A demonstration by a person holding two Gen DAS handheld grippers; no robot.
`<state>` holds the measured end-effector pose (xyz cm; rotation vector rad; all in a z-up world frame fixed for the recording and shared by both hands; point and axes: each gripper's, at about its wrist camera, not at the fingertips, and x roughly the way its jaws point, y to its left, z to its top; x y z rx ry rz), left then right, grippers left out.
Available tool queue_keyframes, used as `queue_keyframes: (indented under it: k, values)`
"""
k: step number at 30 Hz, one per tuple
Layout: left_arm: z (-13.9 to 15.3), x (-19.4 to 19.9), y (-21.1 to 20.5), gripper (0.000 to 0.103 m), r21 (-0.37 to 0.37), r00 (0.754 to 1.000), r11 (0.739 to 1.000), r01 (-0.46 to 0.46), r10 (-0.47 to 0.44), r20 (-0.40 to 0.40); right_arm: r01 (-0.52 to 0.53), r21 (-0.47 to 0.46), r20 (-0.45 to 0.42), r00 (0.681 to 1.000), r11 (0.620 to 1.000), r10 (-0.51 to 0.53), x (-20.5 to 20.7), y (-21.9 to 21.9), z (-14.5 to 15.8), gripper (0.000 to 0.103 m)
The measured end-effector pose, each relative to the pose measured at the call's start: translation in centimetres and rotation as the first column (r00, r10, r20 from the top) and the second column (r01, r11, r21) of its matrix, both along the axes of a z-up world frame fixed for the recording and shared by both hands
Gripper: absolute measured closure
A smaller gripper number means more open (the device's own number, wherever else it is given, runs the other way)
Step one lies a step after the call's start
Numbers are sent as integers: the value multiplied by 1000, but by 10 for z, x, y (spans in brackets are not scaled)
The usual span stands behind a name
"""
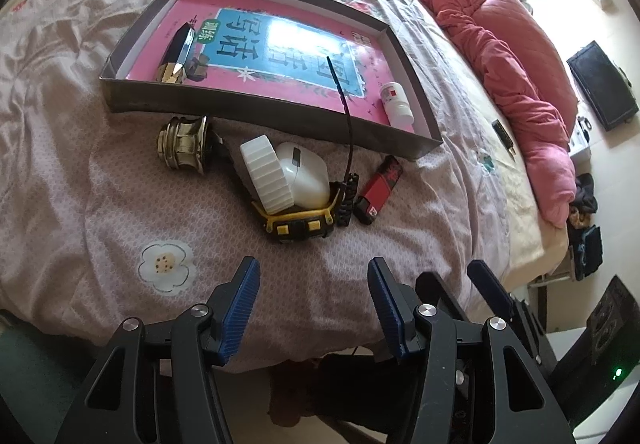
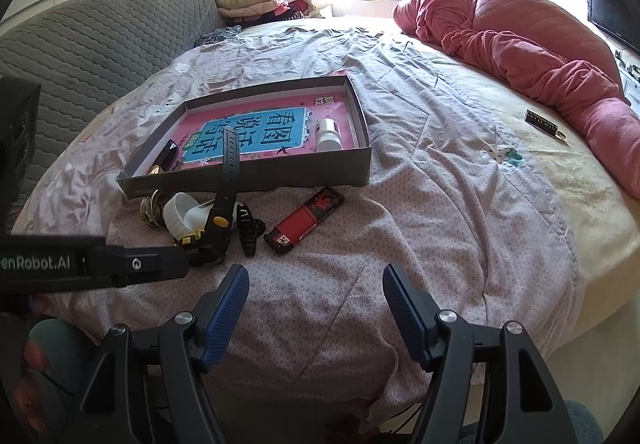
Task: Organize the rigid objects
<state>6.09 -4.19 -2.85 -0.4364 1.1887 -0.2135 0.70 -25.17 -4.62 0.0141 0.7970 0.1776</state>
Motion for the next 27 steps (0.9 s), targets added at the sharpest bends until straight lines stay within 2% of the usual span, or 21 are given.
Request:
queue_keyframes:
  k: [7, 21, 25, 27]
  values:
    - [-13, 8, -1, 46, -16, 998, 999, -40, 39, -42, 3, 8, -7, 1000, 1000, -3, 3, 0, -2, 34]
    - [-21, 33, -6, 46, -35, 994, 996, -86, 84, -70, 0, 3, -15, 1000, 1000, 0, 9, 2, -6, 34]
    - [-26, 39, 0, 46, -68, 990, 991, -118, 112, -90, 7, 18, -23, 1000, 1000, -6, 12, 2, -7, 34]
    - [-30, 41, 1, 46, -57, 989, 991, -123, 118, -95, 8, 21, -27, 1000, 1000, -7, 14, 2, -8, 34]
